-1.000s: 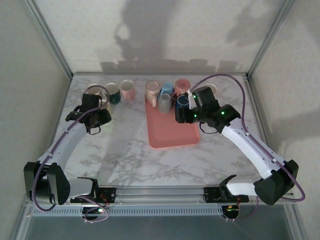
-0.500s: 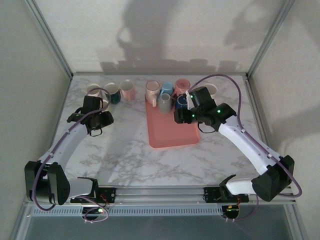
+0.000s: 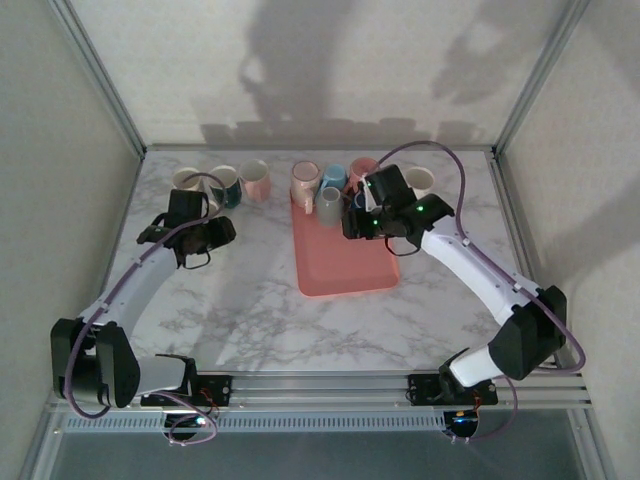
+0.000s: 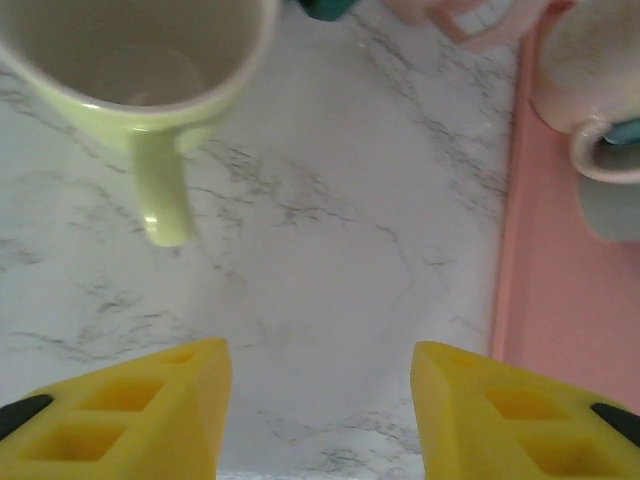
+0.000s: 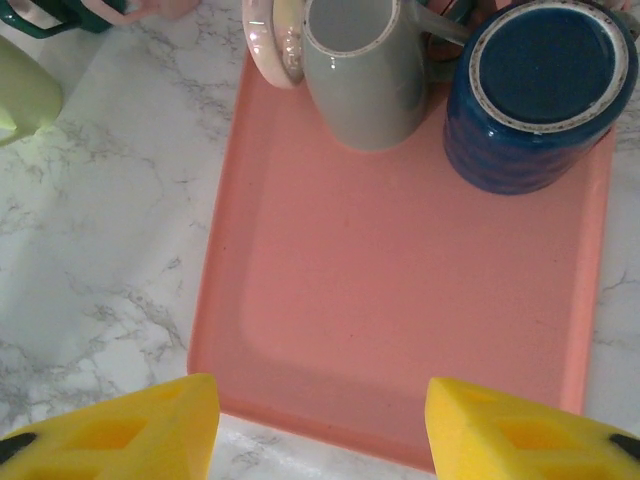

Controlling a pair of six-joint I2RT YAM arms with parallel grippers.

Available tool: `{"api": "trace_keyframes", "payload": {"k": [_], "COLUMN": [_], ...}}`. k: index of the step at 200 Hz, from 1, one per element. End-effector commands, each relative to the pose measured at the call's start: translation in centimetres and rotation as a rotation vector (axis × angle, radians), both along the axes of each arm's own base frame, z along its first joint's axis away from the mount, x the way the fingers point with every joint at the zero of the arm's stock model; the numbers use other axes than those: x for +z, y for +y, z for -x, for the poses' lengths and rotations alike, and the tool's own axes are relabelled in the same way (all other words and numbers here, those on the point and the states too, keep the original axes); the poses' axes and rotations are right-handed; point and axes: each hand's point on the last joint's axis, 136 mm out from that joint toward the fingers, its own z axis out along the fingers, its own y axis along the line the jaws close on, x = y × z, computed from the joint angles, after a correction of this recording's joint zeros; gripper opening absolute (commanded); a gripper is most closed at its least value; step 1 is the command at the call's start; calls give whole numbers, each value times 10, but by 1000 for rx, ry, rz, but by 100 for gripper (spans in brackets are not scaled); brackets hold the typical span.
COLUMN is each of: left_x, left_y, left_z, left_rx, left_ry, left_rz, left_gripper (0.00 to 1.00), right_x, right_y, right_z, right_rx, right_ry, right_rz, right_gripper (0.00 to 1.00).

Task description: Turn the mug right side up

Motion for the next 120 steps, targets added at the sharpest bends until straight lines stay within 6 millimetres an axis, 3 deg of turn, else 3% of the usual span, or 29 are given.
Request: {"api": "trace_keyframes", "payload": {"k": [1, 71, 120], "left_x": [11, 25, 22], "left_y": [-26, -45, -54], "left_z": [-7, 2, 11], "left_rx": [-112, -186, -206], "left_ry": [-47, -89, -84], "left_rz": [53, 138, 202], "left_gripper": [51, 51, 51], "right_x": [-3, -31, -44], "right_y": [9, 72, 89], "right_z": [-14, -58, -94], "right_rx": [-22, -10, -93], "right_ry": [19, 66, 38], "right_rz": [4, 39, 100], "right_gripper": [57, 50, 48]}}
